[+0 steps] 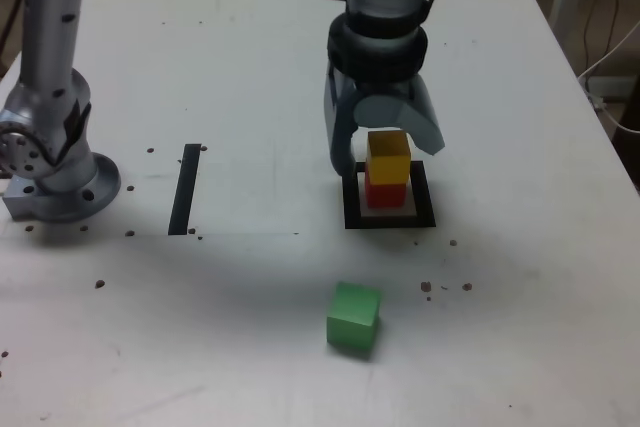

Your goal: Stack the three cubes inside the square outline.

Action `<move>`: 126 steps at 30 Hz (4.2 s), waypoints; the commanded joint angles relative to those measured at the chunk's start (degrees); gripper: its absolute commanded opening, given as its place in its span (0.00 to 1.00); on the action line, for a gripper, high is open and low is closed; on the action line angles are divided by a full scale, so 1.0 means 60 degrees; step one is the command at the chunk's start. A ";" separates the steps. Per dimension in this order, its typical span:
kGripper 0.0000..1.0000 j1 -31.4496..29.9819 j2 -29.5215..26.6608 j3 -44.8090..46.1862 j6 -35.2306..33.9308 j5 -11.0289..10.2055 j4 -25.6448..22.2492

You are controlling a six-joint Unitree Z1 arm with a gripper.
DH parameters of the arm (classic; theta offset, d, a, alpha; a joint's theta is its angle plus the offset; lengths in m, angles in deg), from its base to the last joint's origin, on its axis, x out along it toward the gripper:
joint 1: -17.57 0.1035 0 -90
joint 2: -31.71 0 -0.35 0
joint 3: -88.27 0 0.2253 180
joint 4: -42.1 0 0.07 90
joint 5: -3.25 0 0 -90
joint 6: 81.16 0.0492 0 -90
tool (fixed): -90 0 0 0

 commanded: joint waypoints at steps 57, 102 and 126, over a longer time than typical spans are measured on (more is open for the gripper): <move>0.41 -0.4654 0.1305 0.0117 -0.2422 0.0692 0.1035; 0.03 -0.0377 -0.0218 -0.2705 -0.0285 0.0000 -0.2160; 0.07 -0.0223 0.0039 -0.1763 -0.0254 0.0272 -0.1373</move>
